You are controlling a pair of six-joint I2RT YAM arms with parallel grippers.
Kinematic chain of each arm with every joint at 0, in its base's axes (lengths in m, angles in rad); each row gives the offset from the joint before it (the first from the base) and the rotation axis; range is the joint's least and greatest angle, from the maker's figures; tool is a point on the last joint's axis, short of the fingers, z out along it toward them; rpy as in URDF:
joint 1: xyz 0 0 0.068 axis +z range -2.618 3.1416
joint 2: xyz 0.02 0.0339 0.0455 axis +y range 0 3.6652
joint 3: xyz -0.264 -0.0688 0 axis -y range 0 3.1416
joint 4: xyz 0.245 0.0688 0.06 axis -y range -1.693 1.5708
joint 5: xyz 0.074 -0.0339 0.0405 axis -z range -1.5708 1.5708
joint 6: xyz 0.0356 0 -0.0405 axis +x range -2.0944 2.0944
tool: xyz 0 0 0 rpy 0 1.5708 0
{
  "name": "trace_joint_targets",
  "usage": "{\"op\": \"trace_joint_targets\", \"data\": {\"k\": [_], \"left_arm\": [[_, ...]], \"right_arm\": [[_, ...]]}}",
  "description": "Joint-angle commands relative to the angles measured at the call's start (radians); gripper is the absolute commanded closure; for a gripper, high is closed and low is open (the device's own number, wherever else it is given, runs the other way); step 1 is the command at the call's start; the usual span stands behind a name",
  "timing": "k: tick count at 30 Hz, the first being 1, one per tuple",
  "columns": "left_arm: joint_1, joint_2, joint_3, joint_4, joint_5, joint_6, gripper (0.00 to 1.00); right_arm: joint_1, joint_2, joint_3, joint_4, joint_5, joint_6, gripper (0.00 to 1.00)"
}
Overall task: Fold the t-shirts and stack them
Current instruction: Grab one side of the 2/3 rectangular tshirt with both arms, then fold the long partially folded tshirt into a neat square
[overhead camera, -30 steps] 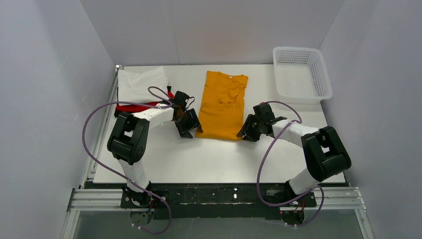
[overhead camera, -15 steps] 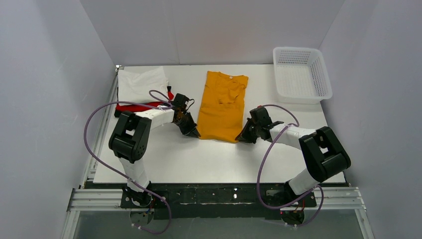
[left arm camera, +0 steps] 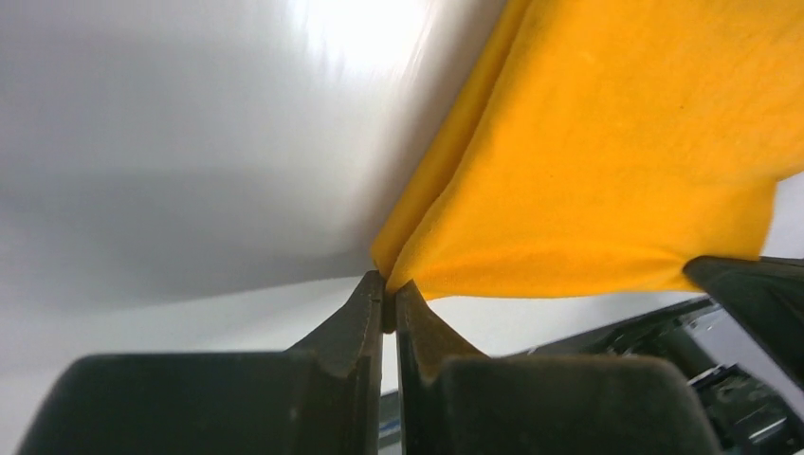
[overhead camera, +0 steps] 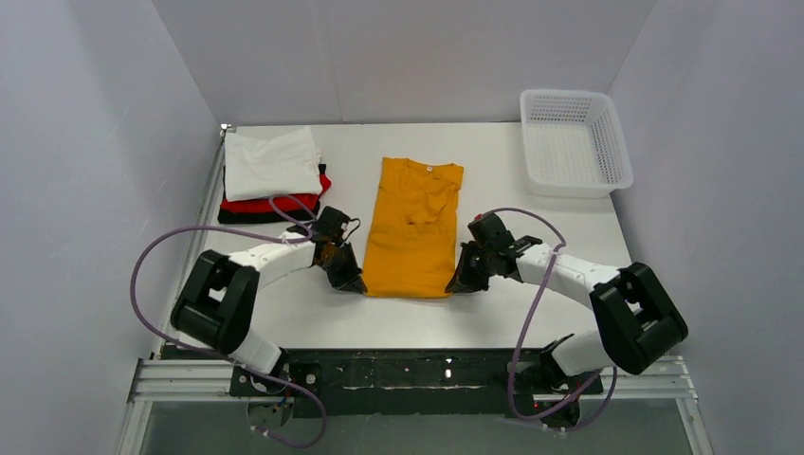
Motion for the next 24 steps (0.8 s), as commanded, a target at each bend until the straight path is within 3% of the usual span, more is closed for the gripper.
{"op": "trace_joint_targets", "data": {"k": [1,8,12,15,20,24], "left_arm": [[-0.037,-0.194,-0.122,-0.249,-0.057,0.009,1.00],[-0.147,-0.666,-0.183,-0.616,-0.136,-0.043,1.00],[-0.160,-0.880,-0.161,-0.760,-0.072,-0.043,1.00],[-0.167,-0.943,-0.121,-0.760,0.010,-0.042,1.00],[-0.169,-0.939,-0.024,-0.737,-0.058,-0.005,1.00],[-0.167,-0.835,0.054,-0.684,-0.145,0.024,1.00]], "right_arm": [[0.077,-0.127,-0.029,-0.217,-0.085,-0.040,0.99],[0.245,-0.374,-0.096,-0.392,-0.235,0.070,0.99],[0.292,-0.519,-0.065,-0.473,-0.343,0.069,0.99],[0.297,-0.580,-0.050,-0.461,-0.445,0.076,0.99],[0.275,-0.578,0.023,-0.460,-0.455,0.050,0.99],[0.159,-0.529,0.089,-0.518,-0.446,-0.042,0.99]]}}
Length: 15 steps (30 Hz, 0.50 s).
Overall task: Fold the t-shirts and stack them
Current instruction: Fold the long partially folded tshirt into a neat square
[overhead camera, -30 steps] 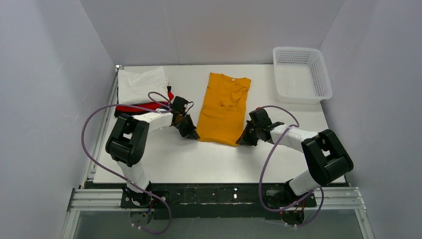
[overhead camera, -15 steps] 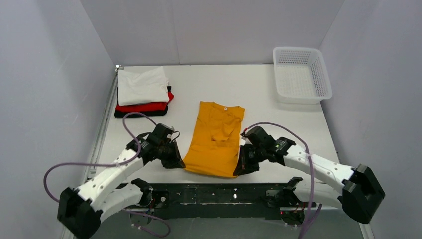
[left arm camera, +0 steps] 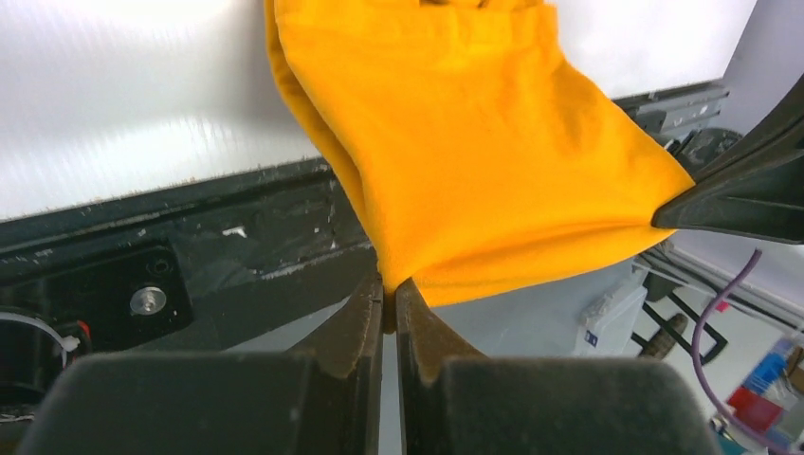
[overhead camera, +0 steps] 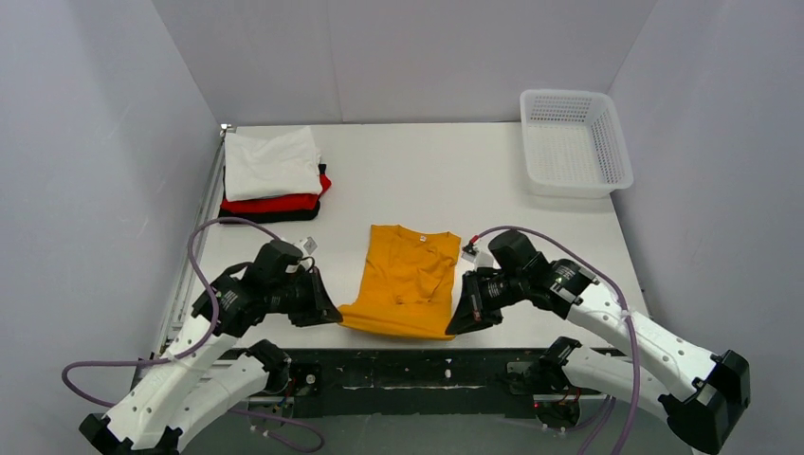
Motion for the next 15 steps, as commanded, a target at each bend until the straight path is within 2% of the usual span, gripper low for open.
{"op": "trace_joint_targets", "data": {"k": [1,6,9,15], "left_arm": [[0.007,0.118,0.084,-0.040,-0.162,0.053,1.00],[0.018,0.293,0.176,0.138,-0.234,0.102,1.00],[0.047,0.426,0.284,0.144,-0.243,0.135,1.00],[0.123,0.644,0.404,0.206,-0.286,0.179,1.00]], "right_arm": [[-0.136,0.033,0.092,-0.138,-0.043,-0.131,0.99],[-0.302,0.093,0.174,-0.146,-0.042,-0.259,0.99],[-0.351,0.171,0.248,-0.152,-0.032,-0.316,0.99],[-0.447,0.342,0.373,-0.132,0.004,-0.366,0.99]]}}
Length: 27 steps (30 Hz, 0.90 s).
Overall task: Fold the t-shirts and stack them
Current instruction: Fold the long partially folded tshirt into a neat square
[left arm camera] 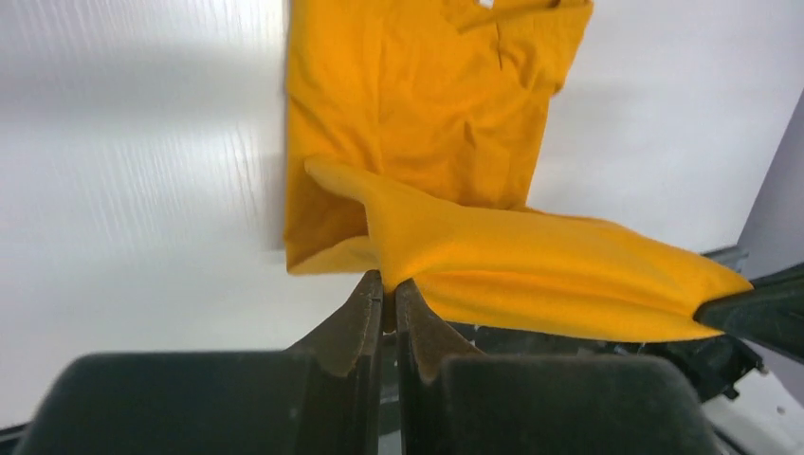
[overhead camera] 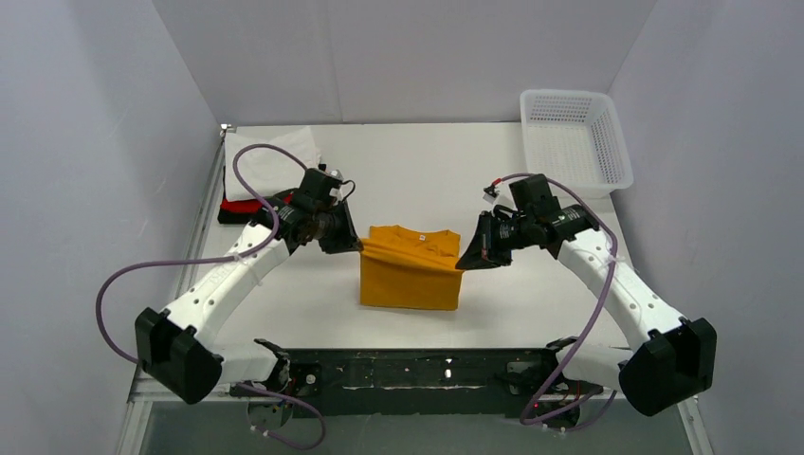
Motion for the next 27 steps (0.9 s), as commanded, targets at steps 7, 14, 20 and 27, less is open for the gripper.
{"op": "trace_joint_targets", "data": {"k": [7,14,20,27], "left_arm": [[0.113,0.361,0.250,-0.030,-0.100,0.124,1.00],[0.153,0.538,0.350,-0.039,-0.098,0.146,1.00],[0.177,0.674,0.415,-0.041,-0.068,0.138,1.00],[0.185,0.787,0.506,-0.090,-0.049,0.114,0.87]], "right_arm": [[-0.151,0.312,0.249,0.026,-0.048,-0.105,0.99],[-0.199,0.528,0.320,0.068,-0.049,-0.095,0.99],[-0.229,0.669,0.367,0.141,-0.042,-0.106,0.99],[-0.243,0.812,0.462,0.143,-0.026,-0.122,0.96]]}}
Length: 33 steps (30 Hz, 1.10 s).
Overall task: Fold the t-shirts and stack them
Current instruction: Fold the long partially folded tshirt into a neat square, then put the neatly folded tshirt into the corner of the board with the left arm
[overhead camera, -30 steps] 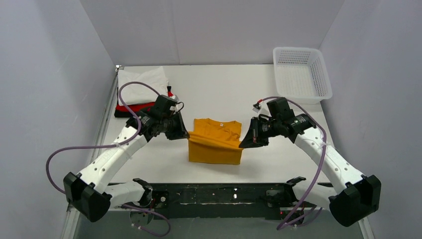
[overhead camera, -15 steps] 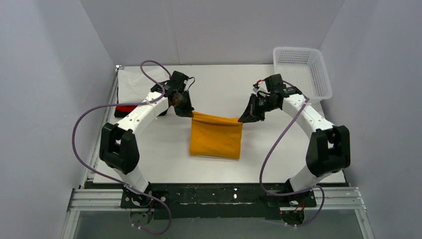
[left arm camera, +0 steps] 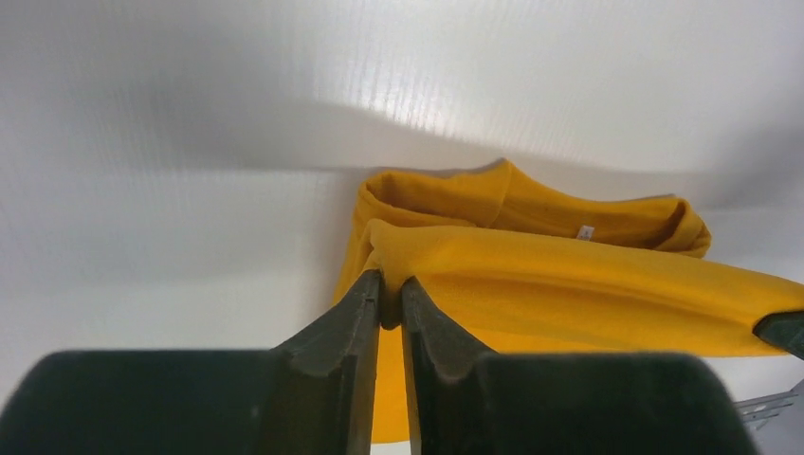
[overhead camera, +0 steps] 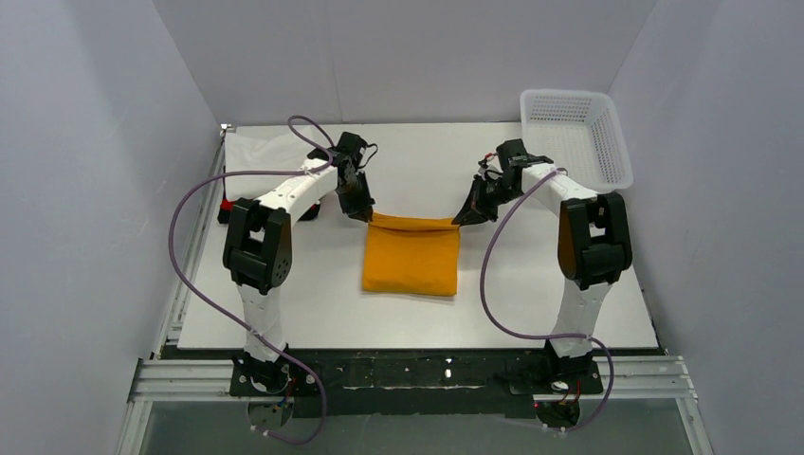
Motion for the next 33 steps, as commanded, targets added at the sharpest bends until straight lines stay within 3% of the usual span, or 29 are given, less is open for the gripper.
{"op": "trace_joint_targets", "data": {"k": [1,2,3,4,5,6,9,11,17,24,33], "left_arm": [[0.027,0.039,0.077,-0.159,-0.061,0.005,0.83],[0.027,0.048,0.101,-0.173,-0.059,0.007,0.75],[0.030,0.055,0.126,-0.190,-0.053,0.013,0.56],[0.030,0.057,0.152,-0.206,-0.052,0.016,0.26],[0.029,0.053,0.172,-0.221,-0.053,0.020,0.05],[0.029,0.044,0.187,-0.227,-0.053,0.026,0.02],[0.031,0.005,0.204,-0.242,-0.048,0.048,0.02],[0.031,-0.035,0.190,-0.255,-0.030,0.064,0.02],[0.032,-0.124,0.046,-0.169,0.278,0.063,0.02],[0.032,-0.134,-0.104,-0.199,0.199,0.128,0.02],[0.030,0.016,-0.155,-0.119,0.262,0.083,0.02]], "right_arm": [[-0.024,0.058,0.086,0.000,0.030,-0.027,0.90],[-0.025,0.069,0.104,-0.005,0.032,-0.029,0.76],[-0.027,0.079,0.130,-0.023,0.043,-0.029,0.63],[-0.028,0.086,0.163,-0.047,0.063,-0.036,0.51],[-0.030,0.090,0.201,-0.080,0.097,-0.041,0.42],[-0.032,0.087,0.234,-0.113,0.140,-0.042,0.38],[-0.035,0.041,0.278,-0.163,0.295,-0.020,0.32],[-0.035,-0.014,0.250,-0.129,0.301,0.002,0.24],[-0.012,-0.186,0.000,0.135,0.018,0.055,0.18],[0.023,-0.358,-0.292,0.289,-0.002,0.088,0.16],[0.022,-0.580,-0.477,0.279,0.200,0.140,0.13]]}}
